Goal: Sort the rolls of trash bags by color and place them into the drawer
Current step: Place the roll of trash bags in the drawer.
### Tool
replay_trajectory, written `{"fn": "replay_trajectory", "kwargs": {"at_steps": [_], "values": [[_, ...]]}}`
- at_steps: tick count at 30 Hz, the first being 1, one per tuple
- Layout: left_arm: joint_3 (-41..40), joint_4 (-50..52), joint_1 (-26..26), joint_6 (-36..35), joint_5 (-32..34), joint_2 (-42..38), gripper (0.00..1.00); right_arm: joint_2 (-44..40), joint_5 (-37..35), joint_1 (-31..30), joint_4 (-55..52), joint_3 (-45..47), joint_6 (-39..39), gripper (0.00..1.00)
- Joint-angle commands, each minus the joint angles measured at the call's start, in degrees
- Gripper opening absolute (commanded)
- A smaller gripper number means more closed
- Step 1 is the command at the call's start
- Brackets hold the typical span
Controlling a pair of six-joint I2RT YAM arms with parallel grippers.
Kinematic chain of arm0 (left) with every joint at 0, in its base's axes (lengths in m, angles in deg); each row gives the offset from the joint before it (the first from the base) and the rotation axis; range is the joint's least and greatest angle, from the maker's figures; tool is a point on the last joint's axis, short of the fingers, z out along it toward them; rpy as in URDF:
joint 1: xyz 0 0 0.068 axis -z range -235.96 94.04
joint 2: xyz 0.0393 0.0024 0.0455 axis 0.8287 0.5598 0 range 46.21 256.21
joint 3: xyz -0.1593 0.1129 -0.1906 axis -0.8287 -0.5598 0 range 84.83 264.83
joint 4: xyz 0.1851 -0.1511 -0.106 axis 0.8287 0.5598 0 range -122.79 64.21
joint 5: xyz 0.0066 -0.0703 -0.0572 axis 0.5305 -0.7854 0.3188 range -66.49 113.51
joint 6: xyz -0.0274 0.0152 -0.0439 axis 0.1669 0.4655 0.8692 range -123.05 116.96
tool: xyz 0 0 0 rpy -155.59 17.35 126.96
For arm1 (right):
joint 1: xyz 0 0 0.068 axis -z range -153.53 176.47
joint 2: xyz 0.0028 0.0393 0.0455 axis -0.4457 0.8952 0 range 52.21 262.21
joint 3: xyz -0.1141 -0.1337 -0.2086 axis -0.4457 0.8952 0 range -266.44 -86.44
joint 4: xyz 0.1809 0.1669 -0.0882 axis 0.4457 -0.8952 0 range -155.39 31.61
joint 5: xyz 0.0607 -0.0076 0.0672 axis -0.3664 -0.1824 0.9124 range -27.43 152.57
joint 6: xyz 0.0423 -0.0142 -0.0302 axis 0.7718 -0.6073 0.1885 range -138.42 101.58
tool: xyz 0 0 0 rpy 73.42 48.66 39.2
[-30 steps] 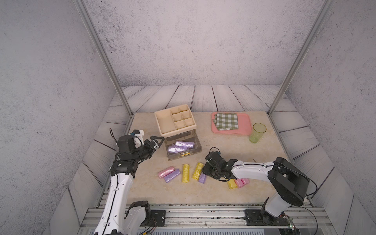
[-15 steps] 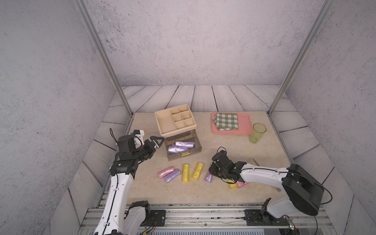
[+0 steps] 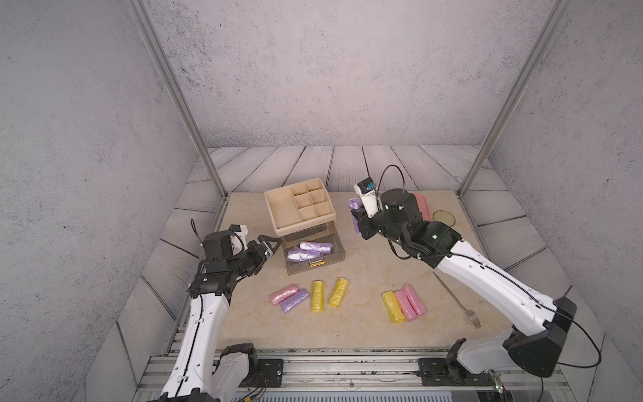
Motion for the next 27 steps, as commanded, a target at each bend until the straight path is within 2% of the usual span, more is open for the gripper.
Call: {"fn": "replay_trajectory", "kwargs": {"at_steps": [1, 5, 12, 20, 27], "values": [[1.6, 2.8, -0.4, -2.4, 1.0, -1.0, 0.84, 6.9, 6.7, -0.5, -6.7, -7.0, -15.7, 0.26], [1.7, 4.8, -0.5, -3.3, 1.6, -1.7, 0.84, 11.9, 11.8, -2.1, -7.9, -12.9, -24.8, 0.27], [-0.6, 4.9, -0.5, -2.3, 0.8, -3.3, 0.83, 22.4, 6.9, -7.0, -14.5, -22.8, -36.6, 0.28], [-2.4, 6.4, -0.5, -1.4, 0.6, -6.3, 0.82, 26.7, 4.6, -9.3, -15.6, -24.7, -37.9, 0.3], [-4.2, 6.0, -0.4, -0.1, 0.5, -7.6, 0.81, 26.3, -0.3, -9.3, -13.2, -22.2, -38.9, 0.44]]}}
